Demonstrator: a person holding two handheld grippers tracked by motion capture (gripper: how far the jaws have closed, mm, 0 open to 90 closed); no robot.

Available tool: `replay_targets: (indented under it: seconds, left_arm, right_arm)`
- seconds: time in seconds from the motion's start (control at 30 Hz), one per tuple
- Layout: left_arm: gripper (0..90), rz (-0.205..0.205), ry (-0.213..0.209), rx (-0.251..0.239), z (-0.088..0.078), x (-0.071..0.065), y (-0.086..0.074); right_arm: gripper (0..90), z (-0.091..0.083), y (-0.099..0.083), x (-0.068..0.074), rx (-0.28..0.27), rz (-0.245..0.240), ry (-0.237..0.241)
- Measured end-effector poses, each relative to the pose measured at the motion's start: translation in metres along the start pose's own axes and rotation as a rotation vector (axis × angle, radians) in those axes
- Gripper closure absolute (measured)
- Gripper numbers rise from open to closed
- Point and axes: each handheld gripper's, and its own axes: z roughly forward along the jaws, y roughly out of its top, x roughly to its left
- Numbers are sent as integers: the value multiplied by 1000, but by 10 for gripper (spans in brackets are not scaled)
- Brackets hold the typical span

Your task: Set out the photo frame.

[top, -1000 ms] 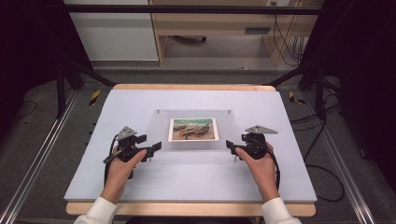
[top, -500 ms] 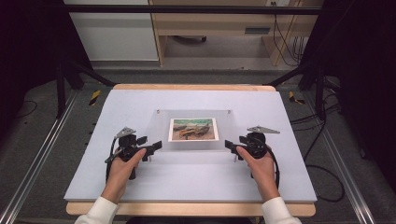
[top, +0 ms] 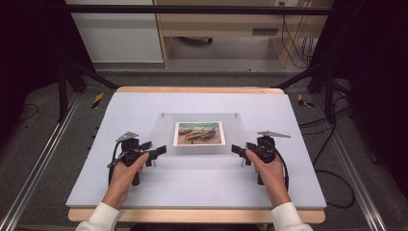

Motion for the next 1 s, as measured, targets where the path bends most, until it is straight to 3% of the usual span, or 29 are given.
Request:
replay_targets:
  seconds: [0.07,0.27,0.57,1.0]
  left_arm:
    - [171,-8,-9,4,0,1,0]
    - [176,-19,-37,10,1,1,-1]
    - [231,-34,-36,14,-1,3,0]
    - [273,0,-26,22,-8,-1,1]
  right_arm:
    - [224,2,-2,1,16,27,41]
    - [227,2,-2,1,17,27,37]
    - [242,1,-1,2,20,22,21]
    - [253,-5,-2,7,25,-18,7]
